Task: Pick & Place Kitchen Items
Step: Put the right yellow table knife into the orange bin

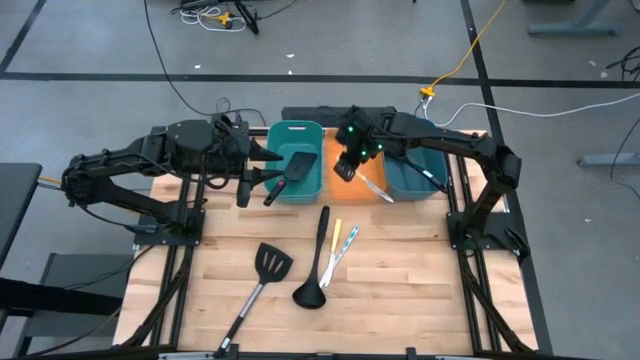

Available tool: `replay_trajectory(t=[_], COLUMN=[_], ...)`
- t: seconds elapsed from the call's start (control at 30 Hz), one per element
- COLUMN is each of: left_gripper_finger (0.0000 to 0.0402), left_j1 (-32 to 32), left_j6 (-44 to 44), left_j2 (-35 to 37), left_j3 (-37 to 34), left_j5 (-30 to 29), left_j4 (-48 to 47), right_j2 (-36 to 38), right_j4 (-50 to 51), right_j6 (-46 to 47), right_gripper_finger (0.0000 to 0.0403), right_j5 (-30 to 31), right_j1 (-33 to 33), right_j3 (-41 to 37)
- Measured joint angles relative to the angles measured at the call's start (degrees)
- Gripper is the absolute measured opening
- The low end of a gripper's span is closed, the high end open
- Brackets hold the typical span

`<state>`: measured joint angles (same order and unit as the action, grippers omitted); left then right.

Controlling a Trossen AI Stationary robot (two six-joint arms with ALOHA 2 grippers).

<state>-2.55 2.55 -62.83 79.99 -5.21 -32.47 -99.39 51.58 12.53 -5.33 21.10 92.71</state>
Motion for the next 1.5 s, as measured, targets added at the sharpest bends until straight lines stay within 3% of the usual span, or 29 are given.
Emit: replay_trajectory(t=[0.87,1.5], left_gripper_finger=[0.0167,0.0167], left_j1=[0.0,0.0], left_j6=[0.21,0.22], left_j2=[0.0,0.0], left_j3=[0.0,0.0], left_j5=[-1.88,-2.75], left_j4=[0.04,0.04], right_j2=[-0.02,-4.07], right_j4=[-6.96,-6.81], right_j6=[7.94,5.36], right_gripper_finger=[0.0098,0.0098], right_j5=[-8.23,-2.98], right_j1=[8.06,11.91], right_j3=[0.0,-0.02])
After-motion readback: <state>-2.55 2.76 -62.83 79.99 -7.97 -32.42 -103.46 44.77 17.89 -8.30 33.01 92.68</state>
